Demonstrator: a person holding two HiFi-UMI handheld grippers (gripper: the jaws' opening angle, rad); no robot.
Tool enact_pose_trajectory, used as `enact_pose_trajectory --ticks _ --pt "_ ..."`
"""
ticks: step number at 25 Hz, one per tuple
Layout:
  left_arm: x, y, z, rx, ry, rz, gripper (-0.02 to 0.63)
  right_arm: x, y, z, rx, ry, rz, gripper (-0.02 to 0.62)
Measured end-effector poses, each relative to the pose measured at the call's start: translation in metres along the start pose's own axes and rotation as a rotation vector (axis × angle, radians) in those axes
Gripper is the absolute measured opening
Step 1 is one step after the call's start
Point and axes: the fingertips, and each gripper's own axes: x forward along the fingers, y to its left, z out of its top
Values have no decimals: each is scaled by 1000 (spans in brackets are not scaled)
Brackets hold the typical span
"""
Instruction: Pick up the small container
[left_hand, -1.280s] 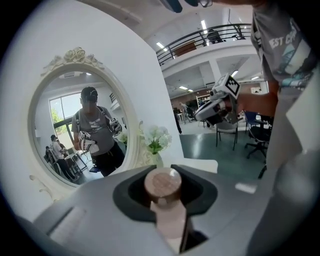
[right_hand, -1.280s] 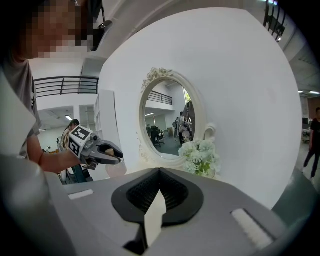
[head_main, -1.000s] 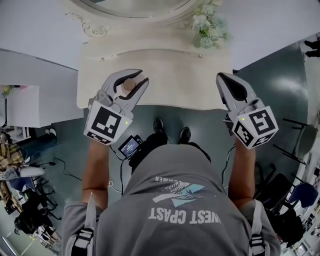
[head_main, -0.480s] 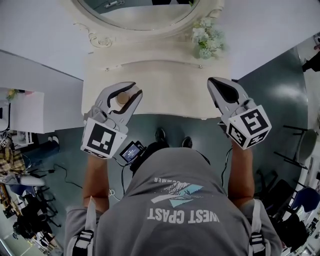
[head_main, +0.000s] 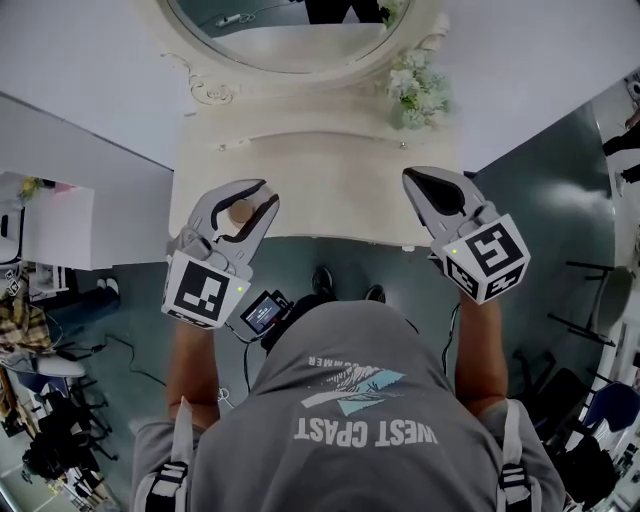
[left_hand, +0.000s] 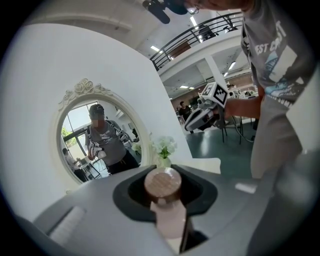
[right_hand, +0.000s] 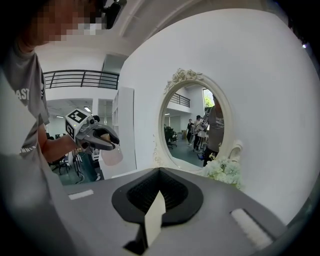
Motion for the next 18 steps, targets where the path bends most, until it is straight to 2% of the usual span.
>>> enact_pose_trajectory --ticks 18 --pt "-6 6 -37 -30 31 -9 87 12 18 0 -6 35 -5 -2"
